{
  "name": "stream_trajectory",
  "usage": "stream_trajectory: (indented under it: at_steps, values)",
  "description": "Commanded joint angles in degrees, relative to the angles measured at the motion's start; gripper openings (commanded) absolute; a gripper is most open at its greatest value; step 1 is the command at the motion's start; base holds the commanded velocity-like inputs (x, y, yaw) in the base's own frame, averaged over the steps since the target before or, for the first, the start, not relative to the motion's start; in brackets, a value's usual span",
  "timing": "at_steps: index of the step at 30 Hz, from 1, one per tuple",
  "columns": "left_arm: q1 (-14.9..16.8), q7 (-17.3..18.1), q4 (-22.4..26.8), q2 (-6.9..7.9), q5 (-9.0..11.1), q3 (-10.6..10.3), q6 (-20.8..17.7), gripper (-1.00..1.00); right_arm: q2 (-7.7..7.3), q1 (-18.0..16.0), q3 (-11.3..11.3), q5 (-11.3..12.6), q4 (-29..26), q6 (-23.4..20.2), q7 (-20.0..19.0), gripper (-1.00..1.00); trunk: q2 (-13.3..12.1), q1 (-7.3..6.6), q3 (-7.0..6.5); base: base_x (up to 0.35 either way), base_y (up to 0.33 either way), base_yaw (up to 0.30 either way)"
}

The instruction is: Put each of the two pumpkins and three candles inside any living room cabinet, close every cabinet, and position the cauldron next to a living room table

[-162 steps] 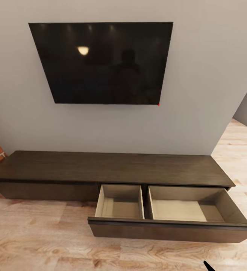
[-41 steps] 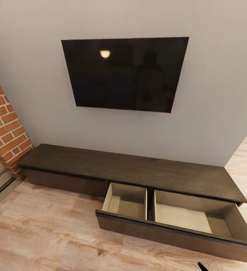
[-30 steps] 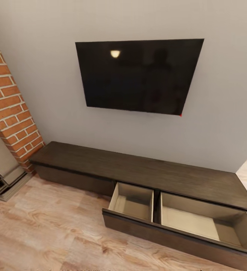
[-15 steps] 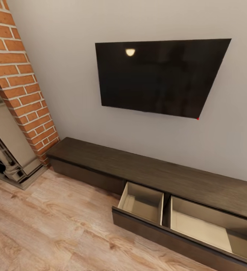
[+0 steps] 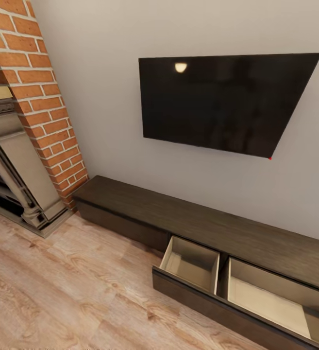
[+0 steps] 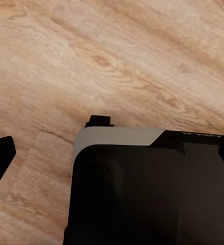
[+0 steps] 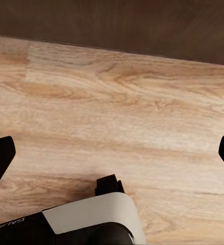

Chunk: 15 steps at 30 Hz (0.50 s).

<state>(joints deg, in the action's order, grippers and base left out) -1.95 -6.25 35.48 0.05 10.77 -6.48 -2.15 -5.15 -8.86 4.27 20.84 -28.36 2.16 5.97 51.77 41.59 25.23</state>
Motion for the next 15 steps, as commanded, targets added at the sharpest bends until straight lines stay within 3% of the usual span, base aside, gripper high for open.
stream_trajectory:
  at_steps: [1, 15]
  values:
    - [0.02, -0.48, 0.12, 0.07, 0.59, -0.33, -0.17, 1.0, -0.02, -0.02, 0.48, 0.58, 0.02, 0.22, 0.17, 1.0, -0.37, -0.22, -0.14, 0.0, 0.0, 0.103]
    - [0.19, -0.38, -0.16, 0.13, 0.57, -0.2, 0.03, 1.0, 0.51, -0.02, 1.08, -0.18, 2.04, 0.21, -0.6, 1.0, -5.99, -3.29, -2.65, 0.0, 0.0, 0.111]
